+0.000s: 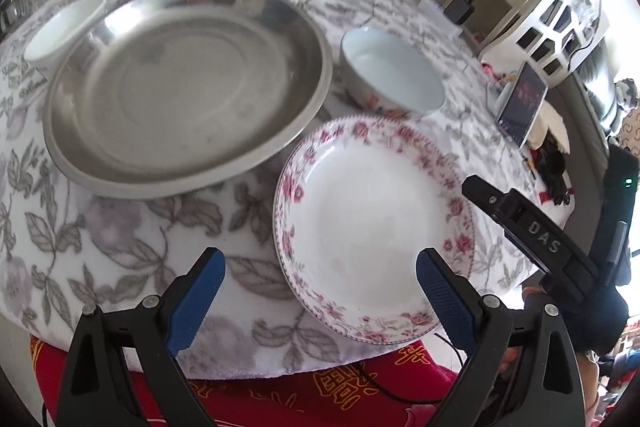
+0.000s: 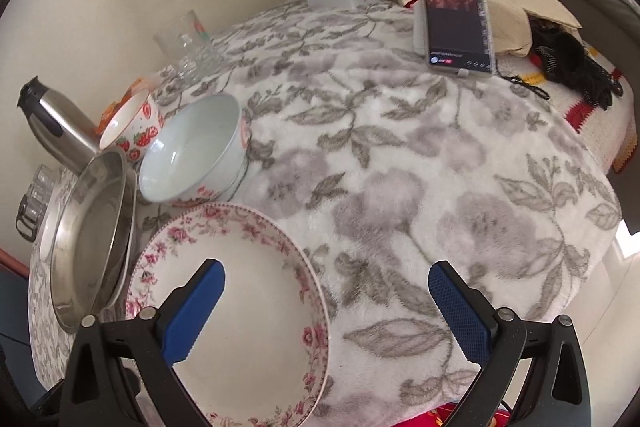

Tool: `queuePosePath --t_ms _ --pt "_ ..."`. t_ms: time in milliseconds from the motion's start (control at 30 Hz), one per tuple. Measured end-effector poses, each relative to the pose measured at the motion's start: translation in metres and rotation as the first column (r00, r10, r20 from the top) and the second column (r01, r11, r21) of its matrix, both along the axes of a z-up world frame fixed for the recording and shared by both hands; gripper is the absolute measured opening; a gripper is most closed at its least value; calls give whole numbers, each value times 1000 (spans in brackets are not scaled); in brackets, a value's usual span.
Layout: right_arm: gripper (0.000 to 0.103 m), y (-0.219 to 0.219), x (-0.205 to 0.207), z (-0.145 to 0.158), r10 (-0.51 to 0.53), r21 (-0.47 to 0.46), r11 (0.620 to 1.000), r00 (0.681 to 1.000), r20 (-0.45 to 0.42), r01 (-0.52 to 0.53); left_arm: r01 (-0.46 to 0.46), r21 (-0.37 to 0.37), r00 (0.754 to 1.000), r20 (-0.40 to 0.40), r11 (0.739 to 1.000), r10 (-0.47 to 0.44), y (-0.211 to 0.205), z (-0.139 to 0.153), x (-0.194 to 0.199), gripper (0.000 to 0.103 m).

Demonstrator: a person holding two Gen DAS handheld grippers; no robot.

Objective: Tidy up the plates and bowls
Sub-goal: 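Move both tools to the rim of the pink floral plate, then close the right tool on the pink floral plate rim while the left tool grips it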

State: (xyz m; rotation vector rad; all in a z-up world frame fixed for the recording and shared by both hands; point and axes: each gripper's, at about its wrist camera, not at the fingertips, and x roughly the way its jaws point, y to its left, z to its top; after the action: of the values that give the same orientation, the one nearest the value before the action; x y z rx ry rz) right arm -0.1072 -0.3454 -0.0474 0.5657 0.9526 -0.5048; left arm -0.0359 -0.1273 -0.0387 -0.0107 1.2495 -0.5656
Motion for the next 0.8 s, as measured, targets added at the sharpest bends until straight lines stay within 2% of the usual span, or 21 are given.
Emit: queuePosePath --t_ms 200,267,333,400,433,467,667,700,800 --pt "100 5 4 -10 23 30 999 999 -40 -22 -26 13 999 -28 1000 27 4 -10 6 97" --pt "85 4 3 -11 16 38 999 999 -43 -14 -40 18 999 -32 999 41 5 -13 9 96" --pt "76 3 2 -12 8 41 999 999 -48 -6 -50 22 998 -33 999 51 8 -14 11 92" --pt "63 2 2 -13 8 55 998 999 -45 -6 -57 16 998 -40 998 58 8 -17 12 82" --pt "52 1 2 -13 8 63 998 999 -42 -5 -62 10 997 -46 998 62 9 -17 13 79" --pt "44 1 2 -14 7 69 998 999 -40 -4 -65 2 997 -48 998 65 10 -18 14 71" --pt "25 -1 1 -18 16 102 995 999 -36 -12 -71 -24 996 -56 997 70 11 -19 16 37" --pt "23 0 1 -18 19 106 994 999 -36 -15 -70 -24 996 -57 997 68 10 -20 16 33" --pt "18 1 3 -22 30 125 992 999 -42 -25 -63 -31 996 -68 998 61 9 -23 16 30"
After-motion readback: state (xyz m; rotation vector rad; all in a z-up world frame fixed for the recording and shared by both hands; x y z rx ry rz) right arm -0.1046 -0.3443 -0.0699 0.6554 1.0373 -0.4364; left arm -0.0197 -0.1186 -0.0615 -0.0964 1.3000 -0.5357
